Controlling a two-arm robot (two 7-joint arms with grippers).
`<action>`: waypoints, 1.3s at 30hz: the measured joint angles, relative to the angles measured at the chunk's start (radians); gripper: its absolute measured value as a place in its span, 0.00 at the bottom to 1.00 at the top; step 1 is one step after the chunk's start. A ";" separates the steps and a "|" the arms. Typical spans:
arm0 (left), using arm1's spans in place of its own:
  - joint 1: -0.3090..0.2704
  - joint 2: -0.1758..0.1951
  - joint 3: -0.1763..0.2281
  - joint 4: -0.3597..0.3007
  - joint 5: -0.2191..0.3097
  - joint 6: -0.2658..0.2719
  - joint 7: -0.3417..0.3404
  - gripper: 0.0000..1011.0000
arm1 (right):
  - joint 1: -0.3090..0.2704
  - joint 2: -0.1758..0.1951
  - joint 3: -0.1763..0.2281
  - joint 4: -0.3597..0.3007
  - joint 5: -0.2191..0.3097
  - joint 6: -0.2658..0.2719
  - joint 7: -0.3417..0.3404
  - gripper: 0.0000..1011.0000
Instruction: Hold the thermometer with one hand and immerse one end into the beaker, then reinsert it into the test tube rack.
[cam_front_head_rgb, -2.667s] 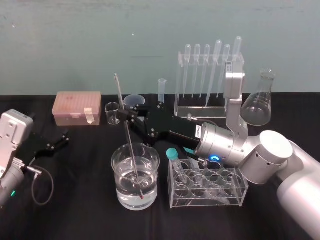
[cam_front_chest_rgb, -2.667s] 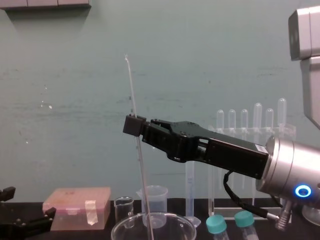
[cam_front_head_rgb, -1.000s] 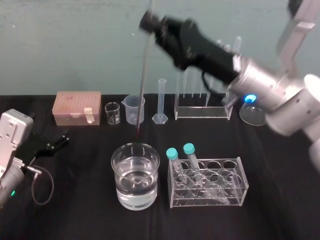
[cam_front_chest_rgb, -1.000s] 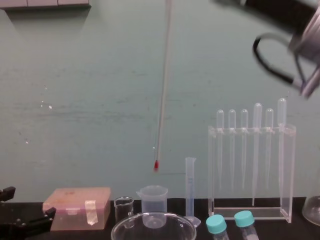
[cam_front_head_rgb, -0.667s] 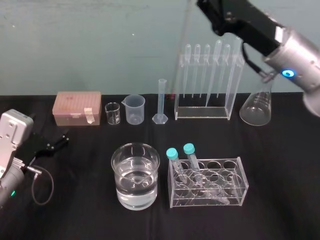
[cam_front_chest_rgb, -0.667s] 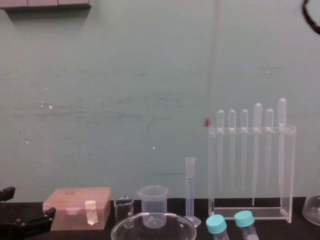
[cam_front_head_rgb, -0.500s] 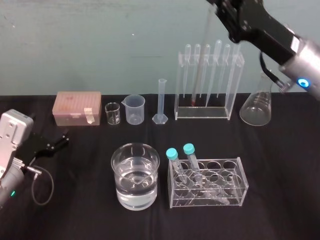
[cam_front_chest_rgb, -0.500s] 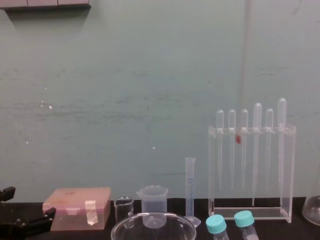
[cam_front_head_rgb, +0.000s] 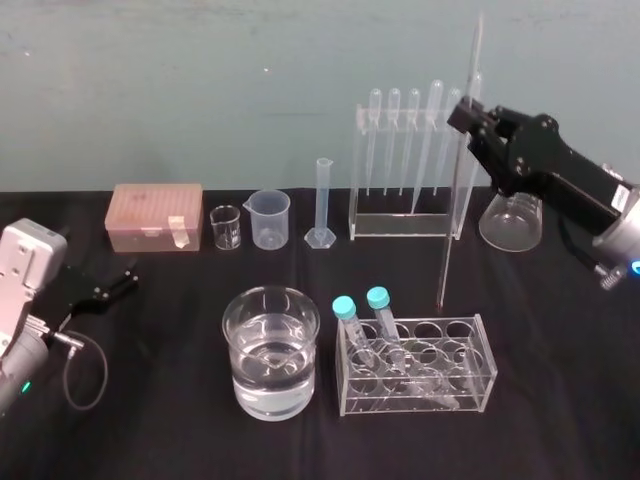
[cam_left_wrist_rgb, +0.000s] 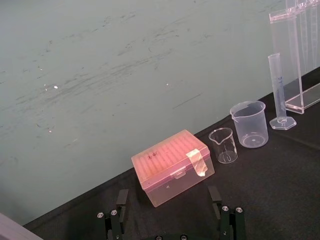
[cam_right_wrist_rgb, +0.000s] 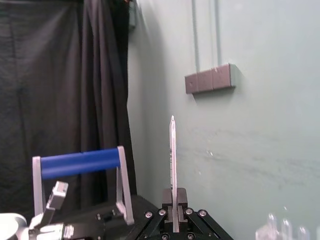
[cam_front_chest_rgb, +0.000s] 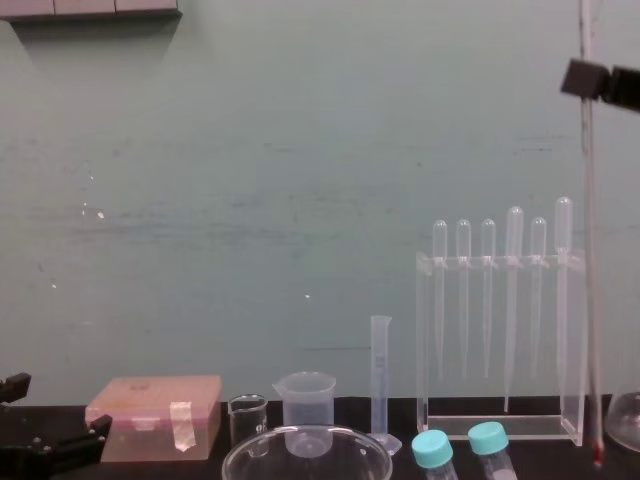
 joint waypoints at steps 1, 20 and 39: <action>0.000 0.000 0.000 0.000 0.000 0.000 0.000 1.00 | -0.013 0.003 0.005 -0.001 -0.003 0.002 -0.006 0.05; 0.000 0.000 0.000 0.000 0.000 0.000 0.000 1.00 | -0.033 -0.036 -0.006 0.046 -0.051 -0.021 0.033 0.05; 0.000 0.000 0.000 0.000 0.000 0.000 0.000 1.00 | -0.019 -0.098 -0.047 0.166 -0.125 -0.069 0.068 0.05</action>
